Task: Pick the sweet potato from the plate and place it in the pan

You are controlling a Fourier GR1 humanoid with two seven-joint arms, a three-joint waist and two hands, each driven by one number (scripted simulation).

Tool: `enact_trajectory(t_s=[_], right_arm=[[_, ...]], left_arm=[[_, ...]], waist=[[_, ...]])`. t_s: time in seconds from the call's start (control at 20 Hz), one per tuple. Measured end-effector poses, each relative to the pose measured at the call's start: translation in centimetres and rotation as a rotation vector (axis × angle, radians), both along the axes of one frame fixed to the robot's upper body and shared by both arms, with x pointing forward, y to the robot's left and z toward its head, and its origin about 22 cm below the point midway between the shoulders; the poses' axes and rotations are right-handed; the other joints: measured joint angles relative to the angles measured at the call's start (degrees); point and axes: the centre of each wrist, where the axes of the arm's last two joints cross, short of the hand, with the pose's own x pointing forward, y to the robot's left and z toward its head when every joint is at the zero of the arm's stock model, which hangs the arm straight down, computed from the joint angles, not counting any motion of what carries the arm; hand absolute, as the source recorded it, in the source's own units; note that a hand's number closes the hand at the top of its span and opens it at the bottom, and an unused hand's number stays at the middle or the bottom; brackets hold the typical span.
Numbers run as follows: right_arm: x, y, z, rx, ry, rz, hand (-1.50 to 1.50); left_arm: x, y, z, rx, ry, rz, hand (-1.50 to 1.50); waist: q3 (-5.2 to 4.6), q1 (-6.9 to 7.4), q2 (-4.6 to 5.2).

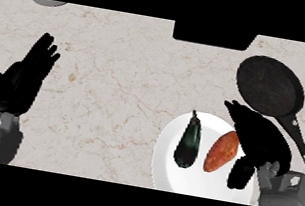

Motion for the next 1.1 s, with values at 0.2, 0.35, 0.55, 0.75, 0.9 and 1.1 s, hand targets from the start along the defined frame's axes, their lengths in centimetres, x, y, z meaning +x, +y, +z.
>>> enact_trajectory(t_s=[0.2, 0.35, 0.55, 0.75, 0.9, 1.1], right_arm=[[0.3, 0.0, -2.0, -0.022, 0.039, -0.015, -1.5], [0.6, -0.2, -2.8, -0.029, 0.05, -0.022, -1.5], [1.2, 0.0, -3.5, -0.025, 0.049, -0.026, -1.5], [1.2, -0.4, -5.0, -0.002, 0.043, -0.029, -1.5], [1.6, -1.0, -6.5, 0.012, 0.05, -0.032, -1.5], [2.0, -0.2, -7.2, 0.023, 0.073, -0.005, 1.5]], left_arm=[[-0.3, 0.7, 0.3, 0.003, -0.003, 0.0, 0.0], [-1.1, 0.6, 0.4, 0.004, -0.003, -0.004, 0.0], [-0.2, 1.1, 0.2, 0.007, -0.008, 0.001, 0.0], [-0.3, 0.8, 0.6, 0.002, -0.003, 0.001, 0.0], [-0.5, 0.4, 0.3, 0.001, 0.0, 0.001, 0.0], [-0.6, 0.1, 0.0, -0.002, -0.001, -0.001, 0.0]], waist=[[0.02, 0.0, 0.0], [0.02, 0.04, -0.02], [0.02, -0.05, 0.0], [0.02, -0.05, -0.01], [0.03, -0.03, 0.0], [0.02, -0.05, -0.01]])
